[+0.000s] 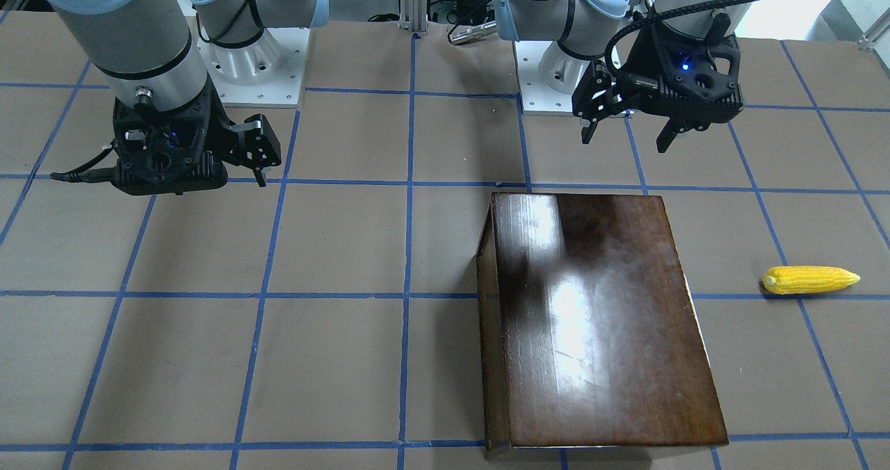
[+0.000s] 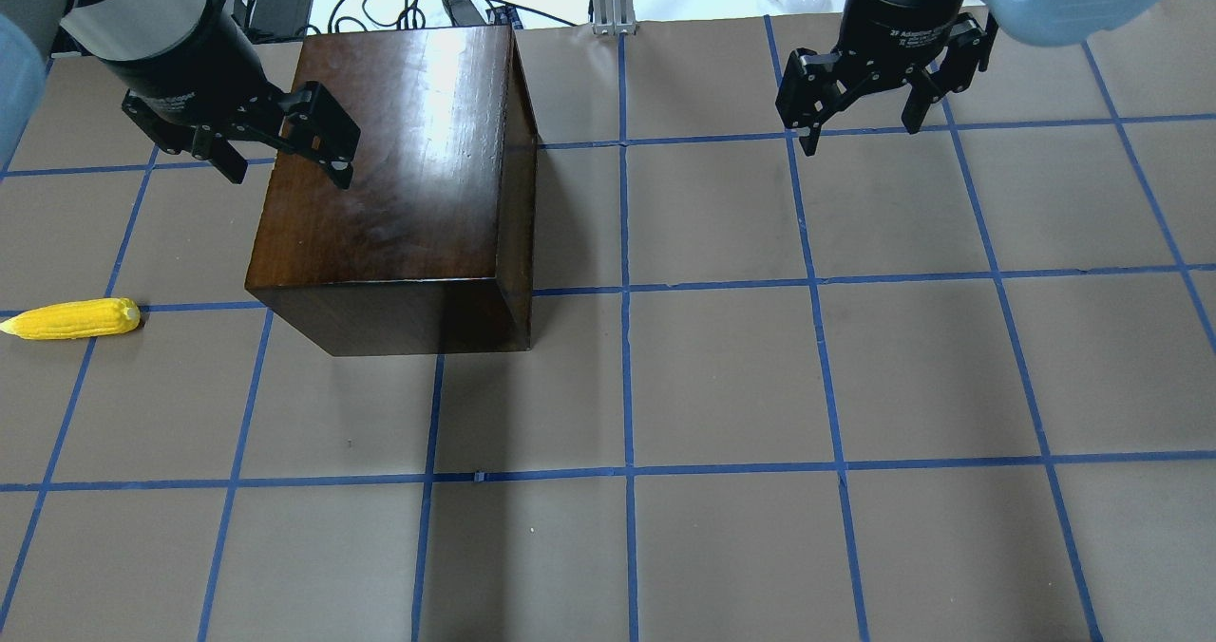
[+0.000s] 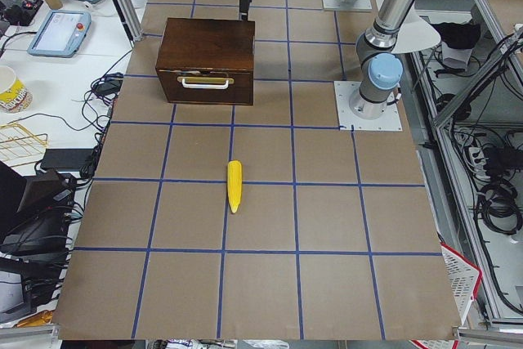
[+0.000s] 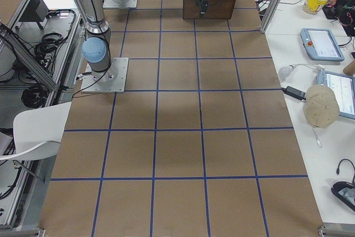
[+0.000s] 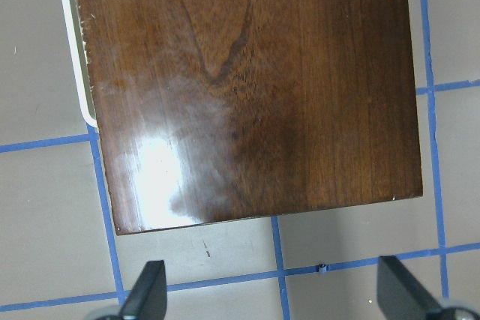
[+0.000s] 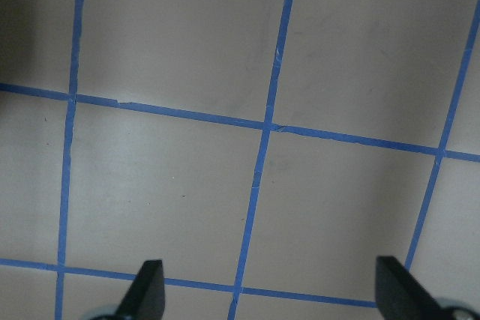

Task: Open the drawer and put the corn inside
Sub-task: 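Move the left gripper down beside the cabinet toward the drawer handle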

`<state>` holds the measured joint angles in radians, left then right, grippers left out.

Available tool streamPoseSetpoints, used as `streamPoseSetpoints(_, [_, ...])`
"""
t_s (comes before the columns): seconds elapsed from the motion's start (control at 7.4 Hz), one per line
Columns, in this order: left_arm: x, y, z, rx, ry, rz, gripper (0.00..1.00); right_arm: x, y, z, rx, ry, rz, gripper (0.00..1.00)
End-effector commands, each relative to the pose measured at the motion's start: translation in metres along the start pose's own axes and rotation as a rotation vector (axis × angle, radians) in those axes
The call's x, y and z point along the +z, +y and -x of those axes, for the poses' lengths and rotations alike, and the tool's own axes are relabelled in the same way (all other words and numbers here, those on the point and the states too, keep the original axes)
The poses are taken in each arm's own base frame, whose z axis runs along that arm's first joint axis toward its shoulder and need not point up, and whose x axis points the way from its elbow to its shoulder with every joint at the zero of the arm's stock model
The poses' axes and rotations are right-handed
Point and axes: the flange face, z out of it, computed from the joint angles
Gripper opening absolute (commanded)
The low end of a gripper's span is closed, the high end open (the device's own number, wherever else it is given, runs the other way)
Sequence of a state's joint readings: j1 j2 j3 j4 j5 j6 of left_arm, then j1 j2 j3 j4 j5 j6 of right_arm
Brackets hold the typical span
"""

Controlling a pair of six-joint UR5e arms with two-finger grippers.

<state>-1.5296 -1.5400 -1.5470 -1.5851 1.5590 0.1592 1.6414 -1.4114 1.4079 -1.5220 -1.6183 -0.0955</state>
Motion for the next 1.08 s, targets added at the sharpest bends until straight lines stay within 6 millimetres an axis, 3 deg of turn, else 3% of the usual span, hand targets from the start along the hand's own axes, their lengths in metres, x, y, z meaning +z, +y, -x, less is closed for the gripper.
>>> streamPoseSetpoints(0.0, [0.005, 0.001, 0.002, -0.006, 0.006, 0.009, 1.00, 0.000, 0.000, 0.000, 0.000, 0.000, 0.001, 1.00])
streamPoseSetpoints(0.27, [0.001, 0.000, 0.003, -0.011, 0.005, 0.001, 1.00, 0.000, 0.000, 0.000, -0.001, 0.000, -0.001, 1.00])
streamPoseSetpoints(0.41, [0.000, 0.001, 0.019, -0.026, 0.001, 0.004, 1.00, 0.000, 0.000, 0.000, -0.001, 0.000, 0.001, 1.00])
streamPoseSetpoints(0.68, [0.007, -0.003, 0.083, -0.084, 0.022, 0.049, 1.00, 0.000, 0.000, 0.000, 0.000, 0.000, -0.001, 1.00])
streamPoseSetpoints(0.95, [0.019, -0.006, 0.122, -0.123, 0.106, 0.063, 1.00, 0.000, 0.000, 0.000, -0.001, 0.000, 0.001, 1.00])
